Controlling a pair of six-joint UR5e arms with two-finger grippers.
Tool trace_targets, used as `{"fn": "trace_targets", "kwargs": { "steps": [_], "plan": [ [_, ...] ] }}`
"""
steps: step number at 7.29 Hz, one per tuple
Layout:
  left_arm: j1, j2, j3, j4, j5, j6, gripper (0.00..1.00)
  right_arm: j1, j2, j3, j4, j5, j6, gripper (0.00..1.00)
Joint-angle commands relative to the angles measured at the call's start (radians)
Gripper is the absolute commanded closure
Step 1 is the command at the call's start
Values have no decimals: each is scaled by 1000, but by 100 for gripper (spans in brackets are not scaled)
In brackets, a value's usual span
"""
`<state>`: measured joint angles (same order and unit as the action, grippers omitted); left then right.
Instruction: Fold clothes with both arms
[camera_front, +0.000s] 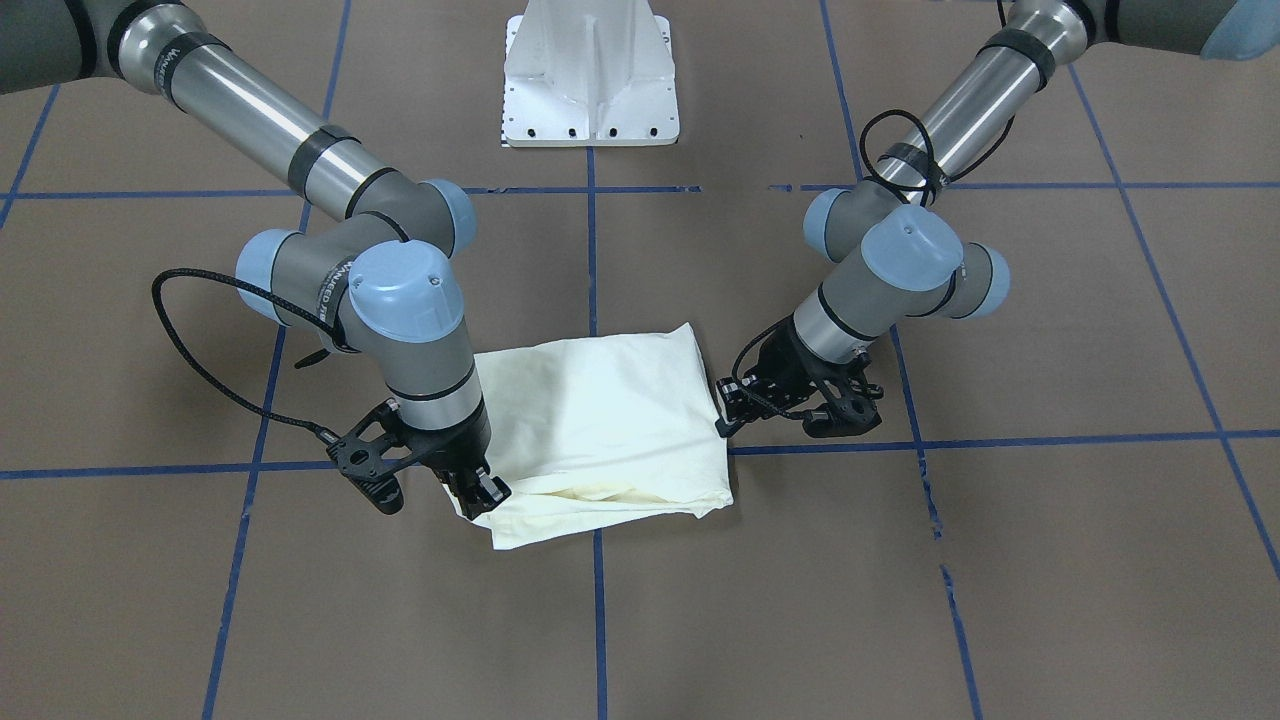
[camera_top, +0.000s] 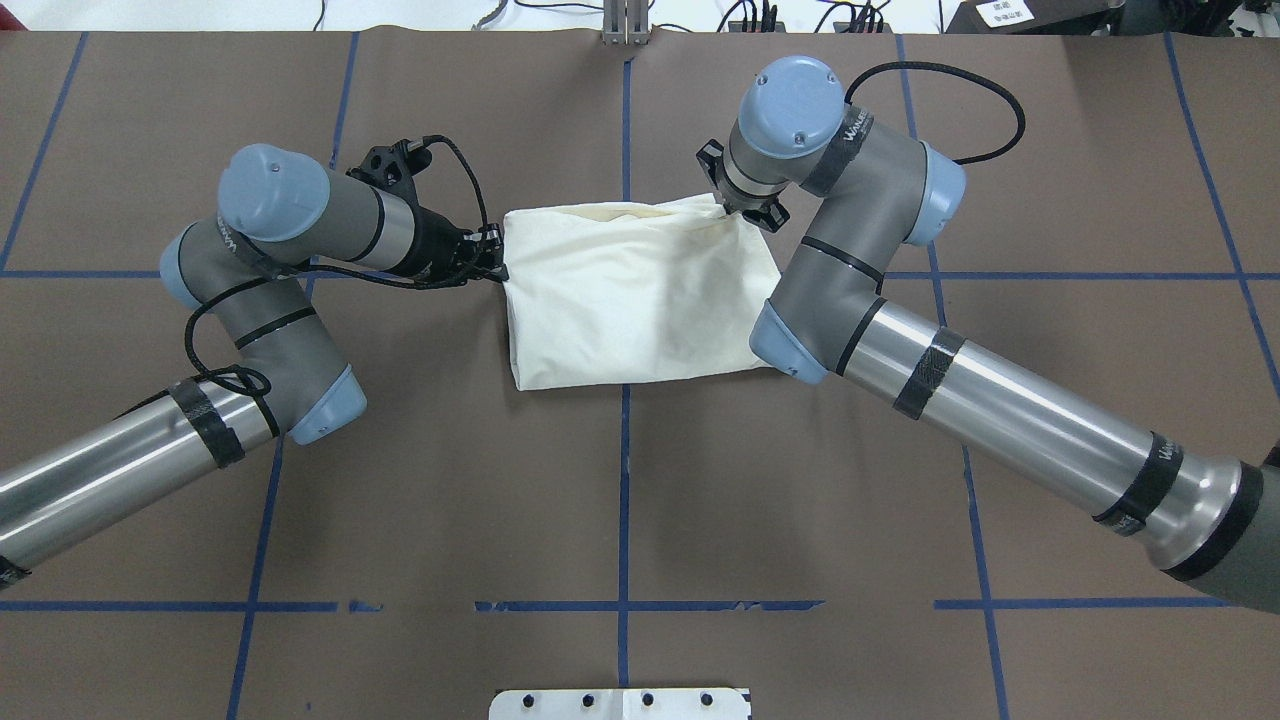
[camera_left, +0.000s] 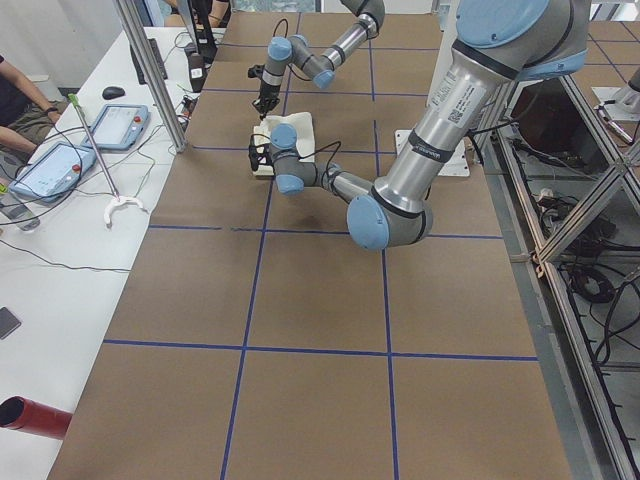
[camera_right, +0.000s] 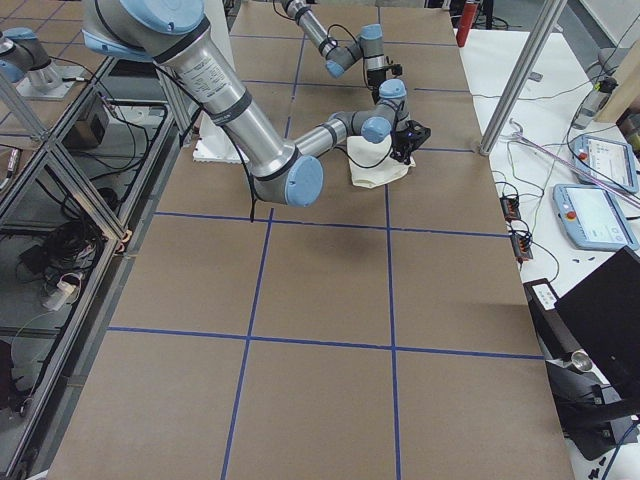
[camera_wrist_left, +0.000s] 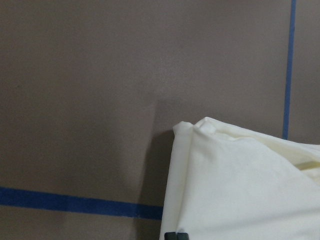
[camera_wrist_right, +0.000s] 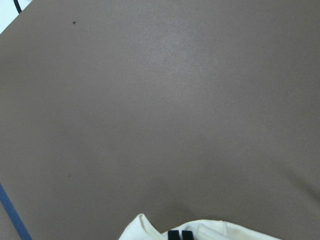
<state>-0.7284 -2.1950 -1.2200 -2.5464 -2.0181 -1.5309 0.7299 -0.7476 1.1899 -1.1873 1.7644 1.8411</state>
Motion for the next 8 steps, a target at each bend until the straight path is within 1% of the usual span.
{"fn": "trace_targets", "kwargs": {
  "steps": [1, 2, 3, 4, 5, 6, 7, 8],
  "plan": [
    [-23, 0, -71, 15, -20, -5, 1, 14, 5, 8, 0, 6, -57, 0],
    [-60, 23, -137, 18, -98, -50, 1, 20, 2, 22, 0, 54, -60, 0],
    [-72, 67, -227, 18, -126, -95, 1, 16, -36, 95, -5, 72, -60, 0],
    [-85, 79, -251, 20, -128, -103, 1, -19, -124, 211, -6, 70, -54, 0],
    [-85, 83, -251, 20, -123, -104, 1, -42, -180, 280, -11, 69, -46, 0],
    [-89, 83, -250, 20, -117, -106, 6, -59, -223, 334, -11, 66, -46, 0],
    [-94, 115, -256, 20, -101, -103, 7, -60, -292, 406, -11, 75, -49, 0],
    [-123, 145, -269, 18, -85, -91, 1, -58, -349, 456, -11, 90, -59, 0]
  ]
}}
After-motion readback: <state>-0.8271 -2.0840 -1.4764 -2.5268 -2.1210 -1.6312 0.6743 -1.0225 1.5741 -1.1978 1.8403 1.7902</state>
